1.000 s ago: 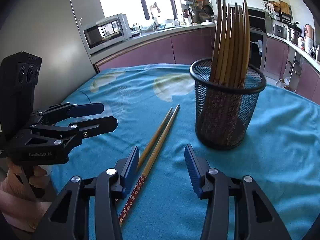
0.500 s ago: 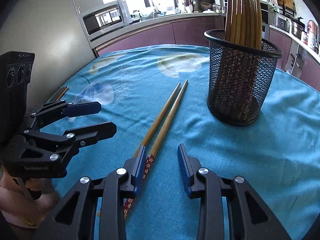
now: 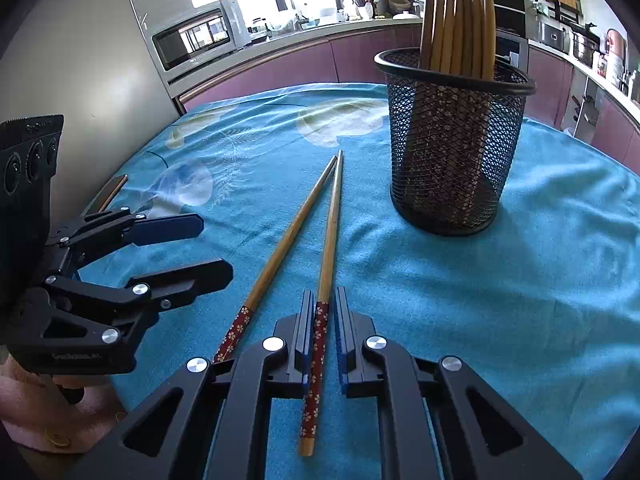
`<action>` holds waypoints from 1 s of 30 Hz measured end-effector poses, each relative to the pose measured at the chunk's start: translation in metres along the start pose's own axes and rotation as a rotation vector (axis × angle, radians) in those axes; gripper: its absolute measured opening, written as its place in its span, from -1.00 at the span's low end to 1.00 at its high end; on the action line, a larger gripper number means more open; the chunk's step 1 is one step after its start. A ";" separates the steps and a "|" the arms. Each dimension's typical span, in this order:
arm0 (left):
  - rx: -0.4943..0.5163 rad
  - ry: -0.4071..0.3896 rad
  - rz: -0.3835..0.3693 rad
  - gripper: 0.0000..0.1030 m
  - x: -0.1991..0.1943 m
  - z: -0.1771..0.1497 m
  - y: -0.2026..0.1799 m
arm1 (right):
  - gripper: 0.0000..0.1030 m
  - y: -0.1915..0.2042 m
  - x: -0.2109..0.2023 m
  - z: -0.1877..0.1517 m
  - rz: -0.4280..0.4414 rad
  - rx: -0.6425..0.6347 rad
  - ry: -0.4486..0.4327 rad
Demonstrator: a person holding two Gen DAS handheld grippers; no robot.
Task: Organize utensils
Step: 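Withdraw both open tools from the cup toward the last two chopsticks, then close the right tool on one chopstick while the left tool grasps the other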
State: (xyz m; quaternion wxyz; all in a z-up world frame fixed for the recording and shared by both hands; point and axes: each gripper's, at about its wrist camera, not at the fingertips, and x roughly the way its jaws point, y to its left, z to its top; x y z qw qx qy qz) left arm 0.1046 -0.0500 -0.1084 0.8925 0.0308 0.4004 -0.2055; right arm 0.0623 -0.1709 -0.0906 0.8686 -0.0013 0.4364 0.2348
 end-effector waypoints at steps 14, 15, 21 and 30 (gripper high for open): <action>0.024 0.070 0.010 -0.13 0.031 0.011 -0.011 | -0.80 -0.004 0.019 0.028 -0.009 -0.041 0.008; 0.023 0.071 0.012 -0.19 0.032 0.012 -0.010 | -0.80 -0.004 0.021 0.030 -0.010 -0.042 0.010; 0.000 0.077 0.024 -0.44 0.036 0.017 -0.001 | -0.77 -0.003 0.030 0.039 -0.020 -0.053 0.013; -0.019 0.080 0.045 -0.48 0.045 0.029 0.010 | -0.82 -0.005 0.035 0.045 -0.026 -0.039 0.005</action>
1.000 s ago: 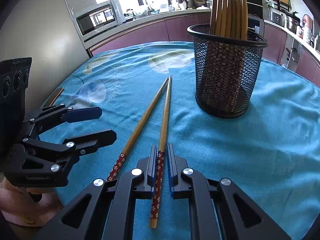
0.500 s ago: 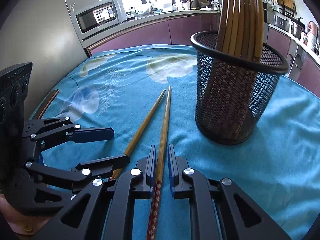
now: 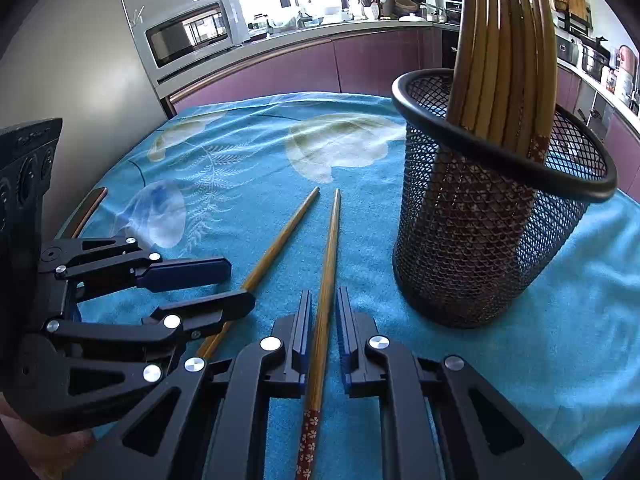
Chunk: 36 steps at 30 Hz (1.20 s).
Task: Organize utensils
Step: 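Close the right tool on one chopstick while the left tool grasps the other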
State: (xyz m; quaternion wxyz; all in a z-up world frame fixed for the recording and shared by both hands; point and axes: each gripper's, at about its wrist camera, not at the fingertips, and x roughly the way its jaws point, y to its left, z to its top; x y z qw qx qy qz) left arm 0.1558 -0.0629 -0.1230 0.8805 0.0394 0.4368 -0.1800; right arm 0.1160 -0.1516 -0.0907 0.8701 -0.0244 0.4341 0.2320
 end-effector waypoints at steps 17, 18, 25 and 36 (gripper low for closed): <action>-0.054 -0.026 -0.002 -0.85 -0.005 0.004 0.008 | -0.89 -0.015 -0.030 -0.007 0.072 0.069 -0.074; -0.052 -0.030 -0.006 -0.88 -0.008 0.003 0.007 | -0.89 -0.014 -0.034 -0.007 0.076 0.068 -0.083; -0.040 -0.060 -0.033 -0.97 -0.026 0.002 0.003 | -0.89 -0.012 -0.050 -0.008 0.102 0.063 -0.118; 0.027 -0.017 0.009 -0.61 -0.014 -0.004 -0.007 | -0.89 -0.009 -0.042 -0.018 0.110 0.058 -0.081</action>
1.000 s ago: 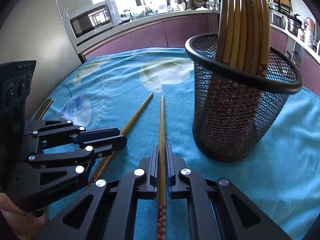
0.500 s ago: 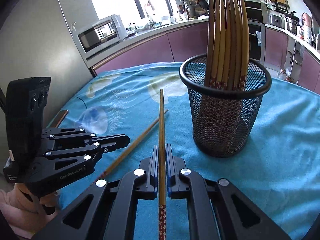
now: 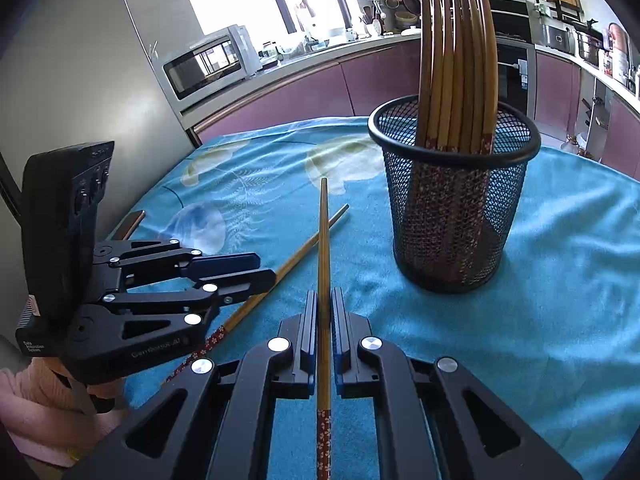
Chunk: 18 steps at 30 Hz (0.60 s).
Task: Organize utensils
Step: 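Close the right tool on one chopstick while the left tool grasps the other, then raise the chopstick upright over the cup with the right tool while the left tool lifts its own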
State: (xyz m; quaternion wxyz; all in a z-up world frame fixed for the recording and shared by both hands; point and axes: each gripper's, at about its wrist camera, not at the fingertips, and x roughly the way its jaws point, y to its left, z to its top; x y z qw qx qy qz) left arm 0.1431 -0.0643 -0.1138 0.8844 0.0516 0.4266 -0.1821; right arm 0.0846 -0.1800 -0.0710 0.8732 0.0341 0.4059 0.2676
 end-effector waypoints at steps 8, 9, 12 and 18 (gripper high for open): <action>0.003 0.022 0.016 -0.83 0.018 0.007 -0.003 | -0.89 0.001 -0.002 0.001 -0.007 -0.002 -0.013; -0.005 0.022 0.015 -0.84 0.019 0.007 -0.001 | -0.89 0.000 -0.003 0.002 -0.008 -0.001 -0.016; -0.019 0.019 0.017 -0.85 0.018 0.007 -0.001 | -0.89 -0.001 -0.008 0.001 -0.004 0.005 -0.028; -0.027 -0.018 -0.016 -0.85 0.000 0.008 0.000 | -0.89 -0.001 -0.018 0.000 0.002 0.004 -0.051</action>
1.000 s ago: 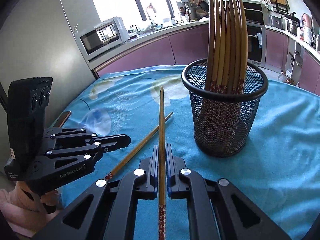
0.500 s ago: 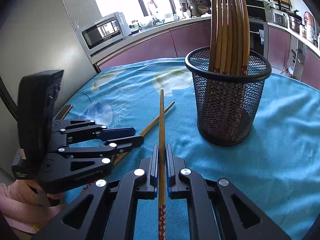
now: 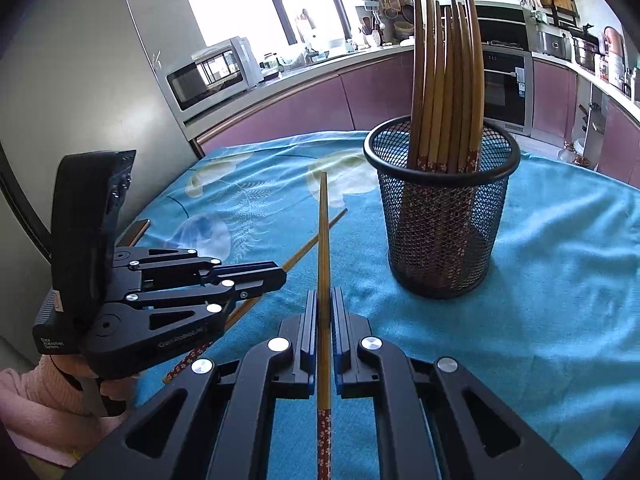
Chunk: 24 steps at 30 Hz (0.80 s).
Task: Organize utensils
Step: 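Raise the chopstick upright over the cup with the right tool while the left tool lifts its own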
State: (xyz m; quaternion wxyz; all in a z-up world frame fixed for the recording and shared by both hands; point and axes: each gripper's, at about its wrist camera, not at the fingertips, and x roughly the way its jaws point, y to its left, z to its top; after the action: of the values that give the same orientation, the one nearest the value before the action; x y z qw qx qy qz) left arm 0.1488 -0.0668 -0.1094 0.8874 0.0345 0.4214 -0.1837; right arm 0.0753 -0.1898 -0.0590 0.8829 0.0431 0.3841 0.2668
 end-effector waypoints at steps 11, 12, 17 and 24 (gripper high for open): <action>-0.008 -0.115 -0.146 -0.85 -0.058 0.014 -0.002 | -0.89 -0.006 -0.031 0.007 0.021 0.036 -0.085; -0.009 -0.124 -0.158 -0.85 -0.062 0.015 -0.003 | -0.89 -0.008 -0.034 0.008 0.024 0.041 -0.093; -0.003 -0.167 -0.195 -0.86 -0.084 0.020 -0.008 | -0.89 -0.012 -0.048 0.012 0.030 0.047 -0.129; -0.007 -0.201 -0.236 -0.86 -0.101 0.024 -0.012 | -0.89 -0.015 -0.061 0.017 0.036 0.052 -0.165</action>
State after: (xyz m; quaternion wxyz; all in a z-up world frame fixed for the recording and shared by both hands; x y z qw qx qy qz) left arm 0.1041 -0.0531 -0.0157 0.8974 -0.0370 0.3324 -0.2878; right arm 0.0594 -0.2307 -0.0113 0.9052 0.0945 0.3159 0.2680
